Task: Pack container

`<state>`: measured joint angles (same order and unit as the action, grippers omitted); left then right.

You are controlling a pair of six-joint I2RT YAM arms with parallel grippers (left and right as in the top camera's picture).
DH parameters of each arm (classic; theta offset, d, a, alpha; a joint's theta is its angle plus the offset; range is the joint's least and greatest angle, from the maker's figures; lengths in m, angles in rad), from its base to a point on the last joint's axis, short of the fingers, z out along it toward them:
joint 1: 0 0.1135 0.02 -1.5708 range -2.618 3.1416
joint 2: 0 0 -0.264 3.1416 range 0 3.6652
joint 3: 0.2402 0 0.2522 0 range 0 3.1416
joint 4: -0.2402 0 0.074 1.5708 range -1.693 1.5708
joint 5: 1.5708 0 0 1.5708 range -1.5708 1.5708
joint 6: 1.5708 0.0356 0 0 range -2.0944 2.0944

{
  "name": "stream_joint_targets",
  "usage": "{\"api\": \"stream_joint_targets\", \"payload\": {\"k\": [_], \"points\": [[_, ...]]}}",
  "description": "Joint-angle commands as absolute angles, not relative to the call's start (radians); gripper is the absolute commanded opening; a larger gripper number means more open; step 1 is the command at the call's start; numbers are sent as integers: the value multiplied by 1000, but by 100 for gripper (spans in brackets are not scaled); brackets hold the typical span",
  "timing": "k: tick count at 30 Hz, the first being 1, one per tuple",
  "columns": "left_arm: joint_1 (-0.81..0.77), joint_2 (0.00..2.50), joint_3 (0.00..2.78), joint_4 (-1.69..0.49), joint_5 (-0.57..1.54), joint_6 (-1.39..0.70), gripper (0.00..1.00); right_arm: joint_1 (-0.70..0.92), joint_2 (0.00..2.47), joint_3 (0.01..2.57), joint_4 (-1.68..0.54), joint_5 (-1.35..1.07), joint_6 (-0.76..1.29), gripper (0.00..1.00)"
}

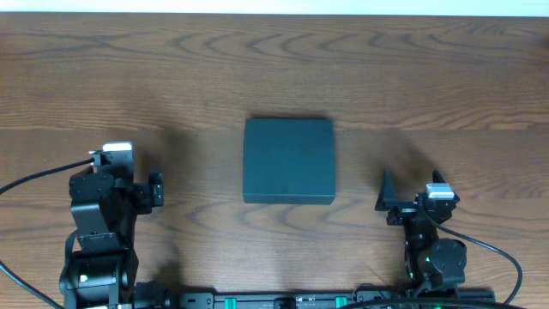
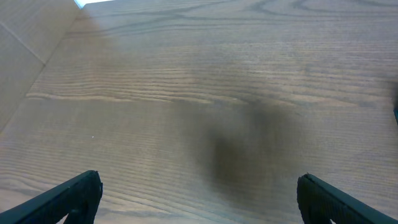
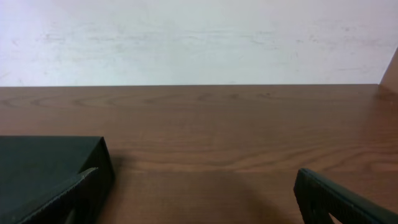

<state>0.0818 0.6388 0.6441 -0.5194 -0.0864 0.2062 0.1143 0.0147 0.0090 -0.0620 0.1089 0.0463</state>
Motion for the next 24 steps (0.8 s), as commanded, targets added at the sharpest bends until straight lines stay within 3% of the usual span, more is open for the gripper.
{"api": "stream_joint_targets", "payload": {"k": [1,12,19,24], "points": [[79,639,643,-518,-98,193,98,112,5,6,-64,123,67,99],[79,610,642,-523,-98,194,99,112,5,6,-64,123,67,99],[14,345,619,-648,107,132,98,112,5,6,-64,123,67,99],[-62,158,508,-600,199,67,98,112,5,6,-64,123,67,99]]}}
